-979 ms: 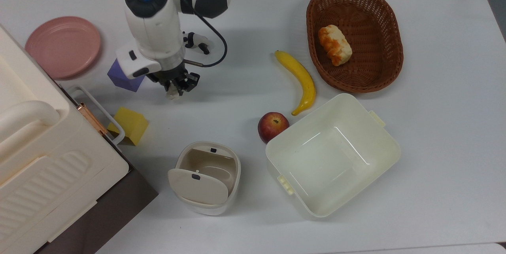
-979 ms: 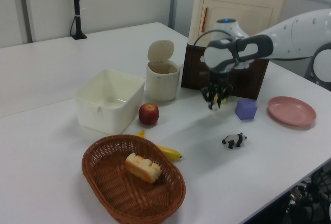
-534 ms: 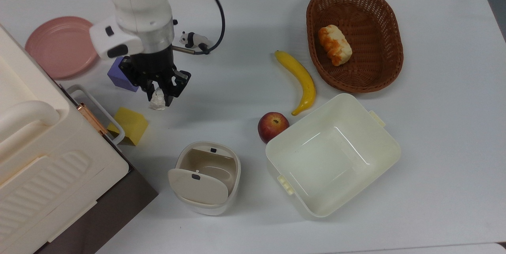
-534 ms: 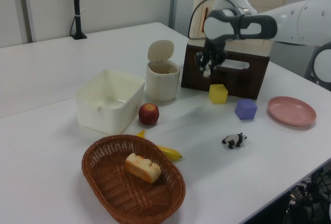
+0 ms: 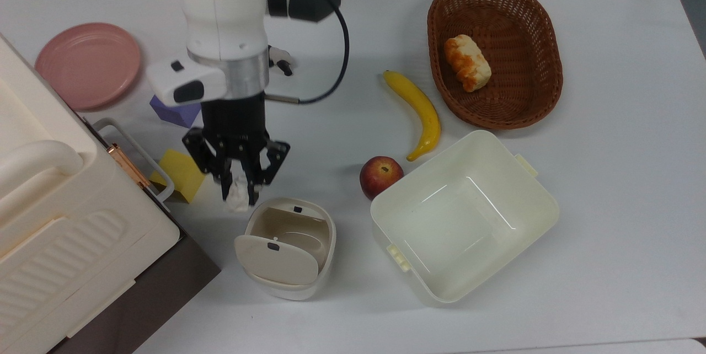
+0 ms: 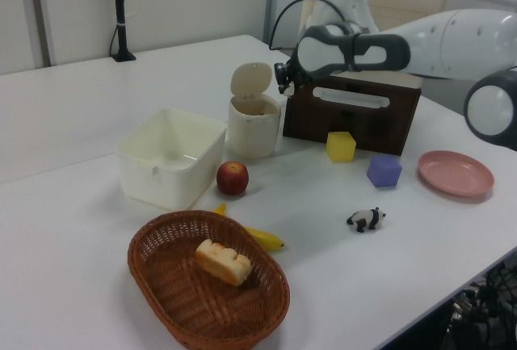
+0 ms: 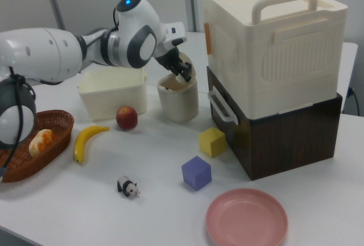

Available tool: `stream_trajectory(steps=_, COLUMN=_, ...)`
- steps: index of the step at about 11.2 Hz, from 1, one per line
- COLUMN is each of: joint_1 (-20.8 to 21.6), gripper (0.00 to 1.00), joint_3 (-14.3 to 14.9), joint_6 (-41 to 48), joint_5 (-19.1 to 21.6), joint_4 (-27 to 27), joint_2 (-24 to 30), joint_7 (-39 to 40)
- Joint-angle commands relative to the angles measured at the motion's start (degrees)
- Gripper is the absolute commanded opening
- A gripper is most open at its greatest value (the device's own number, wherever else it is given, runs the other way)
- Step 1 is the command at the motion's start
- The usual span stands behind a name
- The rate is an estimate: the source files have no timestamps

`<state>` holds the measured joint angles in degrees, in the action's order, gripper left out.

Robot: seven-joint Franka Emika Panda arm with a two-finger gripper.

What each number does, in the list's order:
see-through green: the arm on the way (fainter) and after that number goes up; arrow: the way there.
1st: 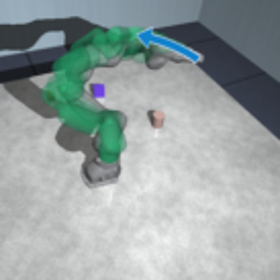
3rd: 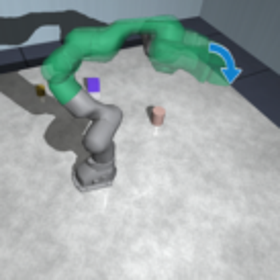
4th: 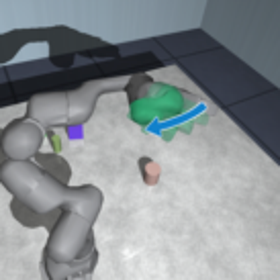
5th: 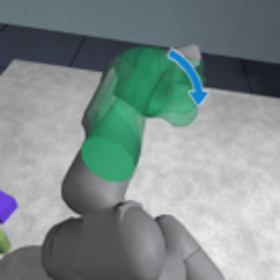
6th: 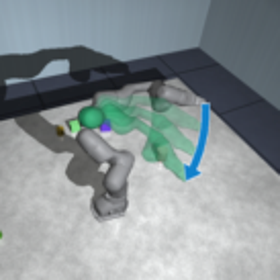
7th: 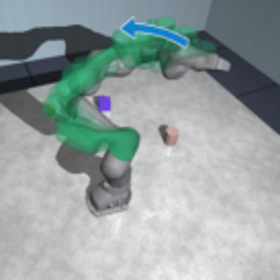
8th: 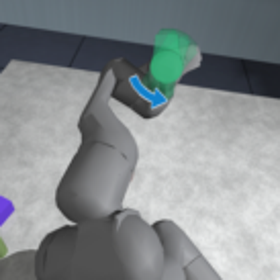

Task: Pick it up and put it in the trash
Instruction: 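Carry the paper ball over the open white trash bin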

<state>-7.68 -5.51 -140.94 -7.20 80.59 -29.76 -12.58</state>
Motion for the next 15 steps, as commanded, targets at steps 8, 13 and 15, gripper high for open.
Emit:
stream_trajectory(steps=8, joint_1=2.05, gripper=0.35, joint_3=-0.46, joint_6=-12.17, joint_5=-7.04, joint_4=1.31, joint_2=-2.42, joint_7=-1.31)
stream_trajectory(steps=13, joint_1=2.75, gripper=0.37, joint_3=-1.17, joint_6=-12.08, joint_5=-8.62, joint_4=1.41, joint_2=-4.16, joint_7=-1.31)
stream_trajectory(steps=15, joint_1=3.02, gripper=0.92, joint_3=-0.90, joint_6=-12.08, joint_5=-9.67, joint_4=1.41, joint_2=-4.52, joint_7=-1.13)
